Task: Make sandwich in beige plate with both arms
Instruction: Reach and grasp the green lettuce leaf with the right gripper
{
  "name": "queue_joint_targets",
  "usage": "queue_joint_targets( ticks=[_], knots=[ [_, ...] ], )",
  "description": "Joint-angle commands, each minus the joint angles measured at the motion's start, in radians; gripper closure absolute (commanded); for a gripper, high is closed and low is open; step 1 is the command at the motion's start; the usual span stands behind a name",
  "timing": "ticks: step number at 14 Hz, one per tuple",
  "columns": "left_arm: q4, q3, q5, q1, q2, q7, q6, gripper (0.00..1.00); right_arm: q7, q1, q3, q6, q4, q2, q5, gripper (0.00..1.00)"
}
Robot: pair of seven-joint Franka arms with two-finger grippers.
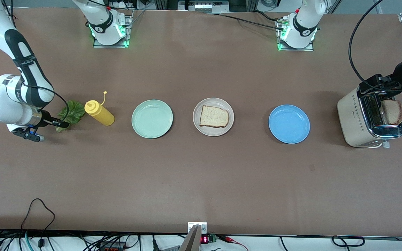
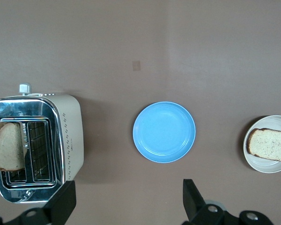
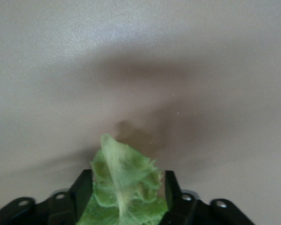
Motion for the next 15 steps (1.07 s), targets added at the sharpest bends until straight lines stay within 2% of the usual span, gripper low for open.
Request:
queue_joint_targets(
  ticks=[1,2,3,10,15],
  knots=[
    [-0.002,-0.007,0.012,0.003,-0.014,-0.002,-0.001,0.00,-0.004,-0.005,0.008,-0.001,0.013,0.005,-0.040,0.75],
    [-0.002,-0.007,0.010,0.003,-0.014,-0.002,0.001,0.00,-0.005,-0.005,0.009,-0.004,0.013,0.005,-0.040,0.90],
    [-0.002,-0.007,0.010,0.003,-0.014,-0.002,-0.001,0.00,-0.011,-0.004,0.012,-0.004,0.013,0.004,-0.040,1.00],
    [0.000,-0.009,0.012,0.003,-0.014,-0.001,0.001,0.00,-0.112,-0.008,0.012,-0.012,0.015,-0.024,-0.040,1.00],
    [0.000,-0.012,0.012,-0.006,-0.014,-0.001,0.001,0.00,-0.276,-0.036,0.022,-0.191,0.015,-0.166,-0.024,1.00]
  ],
)
